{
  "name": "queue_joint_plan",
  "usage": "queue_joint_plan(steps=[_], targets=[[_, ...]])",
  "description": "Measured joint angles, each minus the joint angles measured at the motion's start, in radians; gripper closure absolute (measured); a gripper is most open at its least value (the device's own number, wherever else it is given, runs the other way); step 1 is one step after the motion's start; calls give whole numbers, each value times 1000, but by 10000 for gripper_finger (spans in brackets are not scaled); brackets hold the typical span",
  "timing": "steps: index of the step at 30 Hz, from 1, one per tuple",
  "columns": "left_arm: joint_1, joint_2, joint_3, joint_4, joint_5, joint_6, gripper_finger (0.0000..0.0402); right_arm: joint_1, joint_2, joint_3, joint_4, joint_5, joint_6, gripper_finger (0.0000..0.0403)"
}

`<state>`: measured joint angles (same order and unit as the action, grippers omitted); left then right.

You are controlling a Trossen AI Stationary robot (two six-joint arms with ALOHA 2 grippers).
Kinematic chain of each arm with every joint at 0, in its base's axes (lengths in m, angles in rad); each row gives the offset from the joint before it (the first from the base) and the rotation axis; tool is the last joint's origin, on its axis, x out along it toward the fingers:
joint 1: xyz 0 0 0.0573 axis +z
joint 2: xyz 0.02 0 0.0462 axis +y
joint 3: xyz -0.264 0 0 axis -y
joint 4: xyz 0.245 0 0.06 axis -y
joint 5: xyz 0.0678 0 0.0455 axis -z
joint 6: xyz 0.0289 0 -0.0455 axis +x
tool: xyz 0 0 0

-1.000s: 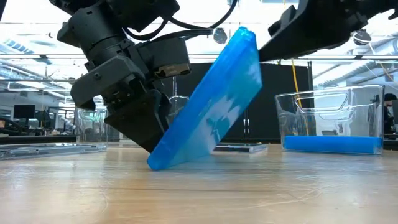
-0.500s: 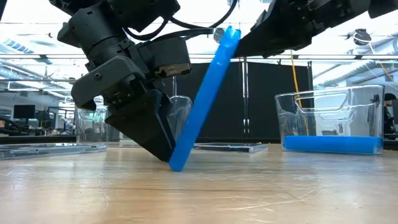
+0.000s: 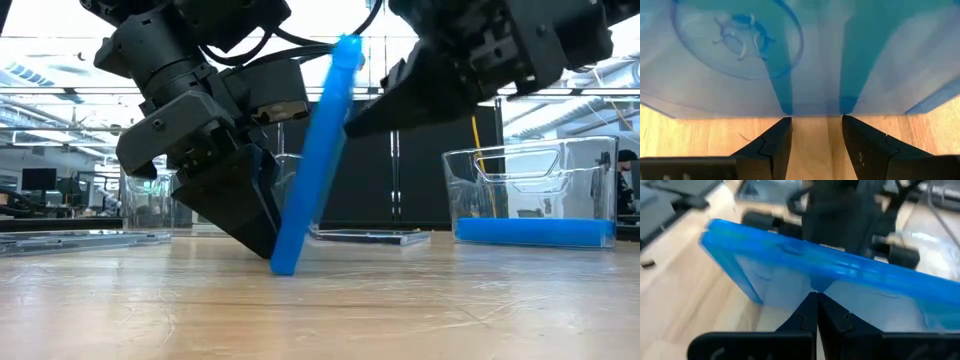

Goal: Pick & place jewel cases by type
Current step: Put the blue cd case into the right transparent bin

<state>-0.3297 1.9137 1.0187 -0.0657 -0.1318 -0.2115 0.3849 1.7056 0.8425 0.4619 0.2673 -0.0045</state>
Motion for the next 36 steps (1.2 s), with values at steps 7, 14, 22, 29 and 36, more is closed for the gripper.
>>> queue_joint_plan(steps=[7, 14, 22, 29, 36], targets=[[1, 0, 0, 7, 0, 0, 222, 0, -2, 1, 69, -11, -60, 403], [1, 0, 0, 4, 1, 0, 222, 0, -2, 1, 58, -11, -105, 377], [1, -2, 0, 1, 1, 0, 222, 0, -2, 1, 58, 14, -224, 272], [1, -2, 0, 1, 3, -1, 222, 9, -3, 1, 58, 191, -371, 223], [1, -2, 0, 1, 3, -1, 222, 1, -3, 2, 57, 204, -397, 228]])
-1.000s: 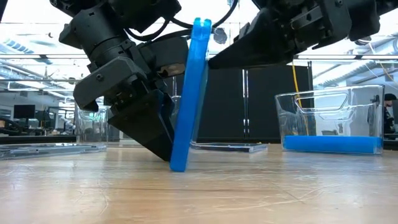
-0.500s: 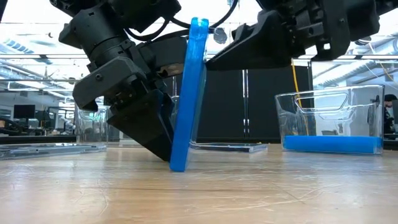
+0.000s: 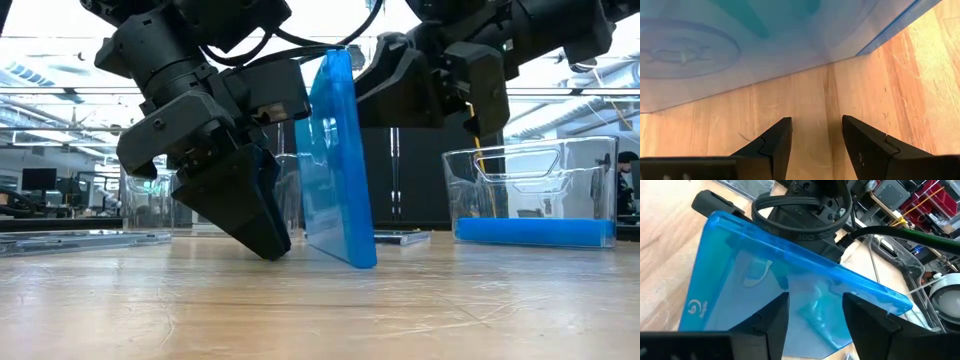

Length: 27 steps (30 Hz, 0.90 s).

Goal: Pick & place jewel cases by type
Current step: Put the blue cd case into the right transparent bin

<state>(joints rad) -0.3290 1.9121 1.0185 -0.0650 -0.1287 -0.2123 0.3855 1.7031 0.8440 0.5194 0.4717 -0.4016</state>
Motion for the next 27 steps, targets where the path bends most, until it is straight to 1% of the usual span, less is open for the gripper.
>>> queue_joint_plan(steps=[11, 15, 17, 19, 21, 23, 27], targets=[[0, -1, 0, -11, 0, -2, 222, 15, 0, 0, 12, 5, -72, 225], [0, -1, 0, -11, 0, -2, 222, 17, 0, 2, 12, 72, -116, 225], [0, -1, 0, -12, 0, -2, 222, 21, 0, 21, -19, 95, -113, 225], [0, -1, 0, -12, 0, -2, 222, 24, 0, 59, -82, 105, -93, 225], [0, -1, 0, -12, 0, -2, 222, 27, 0, 116, -188, 108, -45, 228], [0, -1, 0, -14, -2, -2, 222, 30, 0, 188, -318, 113, 7, 230], [0, -1, 0, -14, -2, 0, 222, 48, 0, 361, -604, 162, 76, 230]])
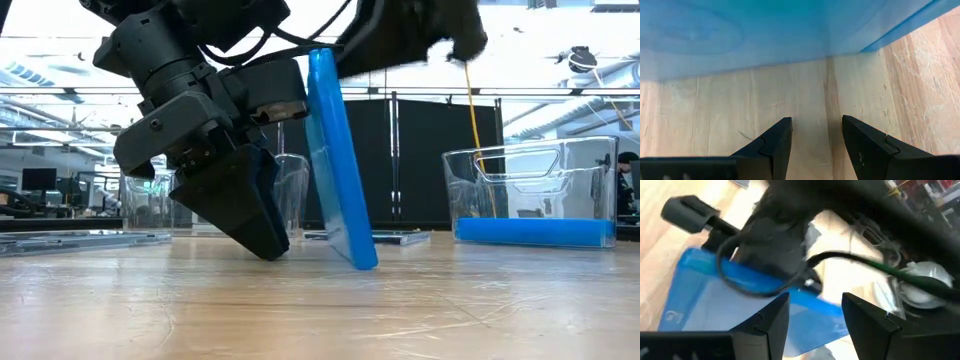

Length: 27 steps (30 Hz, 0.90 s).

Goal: Pick & place jewel cases by type
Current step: Put the blue cd case into the right transparent bin

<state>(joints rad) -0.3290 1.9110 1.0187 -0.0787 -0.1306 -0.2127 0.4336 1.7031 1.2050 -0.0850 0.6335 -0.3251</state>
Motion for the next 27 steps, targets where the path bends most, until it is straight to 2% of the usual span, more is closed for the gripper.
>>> queue_joint_plan(steps=[5, 9, 12, 20, 27], targets=[[0, 0, 0, 0, 0, 1, 222, 11, 0, 206, -326, -40, -30, 231], [1, 0, 0, -1, 21, 1, 222, -31, -1, 300, -546, -178, -47, 238], [1, 0, 0, 0, 47, 1, 222, -85, -1, 338, -663, -287, 1, 242], [0, 0, 0, 1, 55, 1, 222, -194, -1, 344, -828, -328, -25, 242], [0, 0, 0, 1, 54, 1, 222, -258, 1, 344, -839, -375, -71, 243]])
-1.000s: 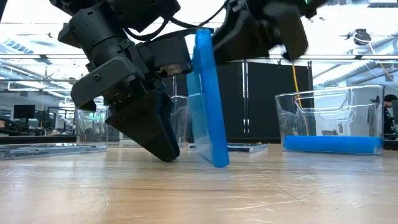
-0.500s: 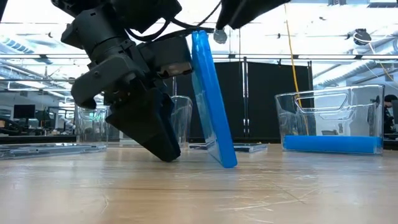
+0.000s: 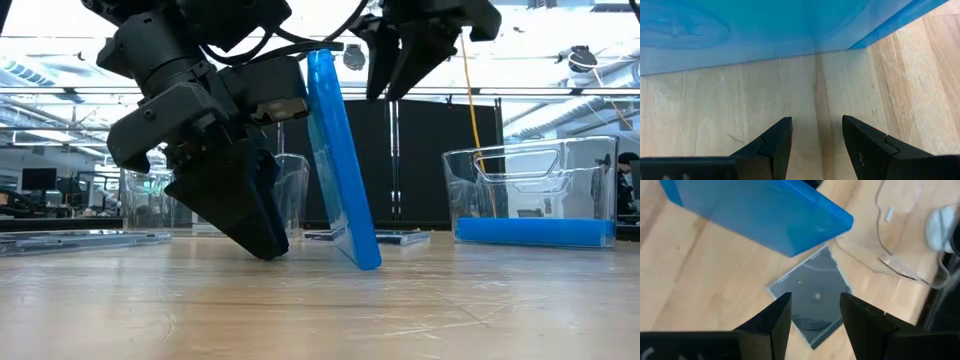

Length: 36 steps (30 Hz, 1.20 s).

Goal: Pick & place jewel cases by type
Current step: Put the blue cd case into the right transparent bin

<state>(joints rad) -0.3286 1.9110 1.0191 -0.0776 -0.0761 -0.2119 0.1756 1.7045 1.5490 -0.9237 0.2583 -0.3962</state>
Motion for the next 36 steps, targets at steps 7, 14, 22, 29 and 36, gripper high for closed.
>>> queue_joint_plan(steps=[7, 14, 22, 29, 36], targets=[[0, 0, 0, 0, -2, 0, 222, -3, 99, 0, 90, -1, -193, 243], [0, 0, 0, 0, -3, 3, 222, 31, 167, 31, 82, 219, -342, 243], [7, 0, 0, 0, -2, 8, 222, 83, 172, 50, 173, 266, -426, 243], [7, 0, 0, 0, -1, 7, 222, 118, 172, 50, 277, 262, -492, 243], [6, 0, 0, 0, -2, 8, 222, 121, 172, 39, 289, 182, -435, 243]])
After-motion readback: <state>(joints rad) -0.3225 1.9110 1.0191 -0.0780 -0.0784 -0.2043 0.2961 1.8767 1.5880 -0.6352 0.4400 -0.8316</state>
